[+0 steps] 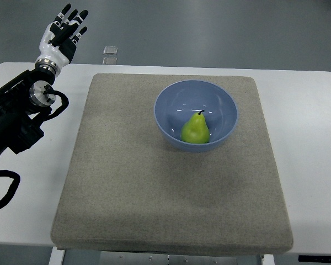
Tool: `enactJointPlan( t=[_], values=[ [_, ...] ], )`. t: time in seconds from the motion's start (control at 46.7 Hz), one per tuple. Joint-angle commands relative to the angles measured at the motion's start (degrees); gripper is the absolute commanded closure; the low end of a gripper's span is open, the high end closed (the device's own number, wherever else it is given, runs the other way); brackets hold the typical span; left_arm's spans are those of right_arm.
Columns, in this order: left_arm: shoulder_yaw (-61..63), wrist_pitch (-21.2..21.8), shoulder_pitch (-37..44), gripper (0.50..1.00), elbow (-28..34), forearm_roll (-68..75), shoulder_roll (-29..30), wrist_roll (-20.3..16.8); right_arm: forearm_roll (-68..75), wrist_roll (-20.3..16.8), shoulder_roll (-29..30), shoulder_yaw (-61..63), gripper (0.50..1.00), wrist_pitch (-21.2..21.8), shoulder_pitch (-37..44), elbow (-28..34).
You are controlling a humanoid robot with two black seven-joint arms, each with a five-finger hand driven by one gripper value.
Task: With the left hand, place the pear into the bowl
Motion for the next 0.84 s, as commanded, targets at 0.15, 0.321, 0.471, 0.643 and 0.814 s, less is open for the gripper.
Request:
enactJointPlan(
  t=[0.15,0.321,0.471,0.643,0.814],
  values=[
    [0.29,0.00,0.07,0.506,0.02,0.42,0.00,0.06,0.00,0.00,0.00,0.00,0.574,-0.04,0.00,0.01],
    [0.29,0.00,0.07,0.506,-0.15,0.42,-0.61,0.06,0.00,0.00,0.00,0.00,0.574,0.05,0.00,0.01],
    [0.29,0.00,-0.02,0.506,-0.33,-0.02,-1.58,0.06,0.00,0.00,0.00,0.00,0.574,0.05,0.00,0.01],
    [0.29,0.00,-0.64,0.506,-0.33,0.42,-1.58,0.06,-0.09,-0.09,0.00,0.00,0.574,0.05,0.00,0.01],
    [0.29,0.09,-0.72,0.506,-0.42,0.33,-1.76,0.06,-0.09,-0.09,0.00,0.00,0.574,0.22,0.00,0.10]
  ],
)
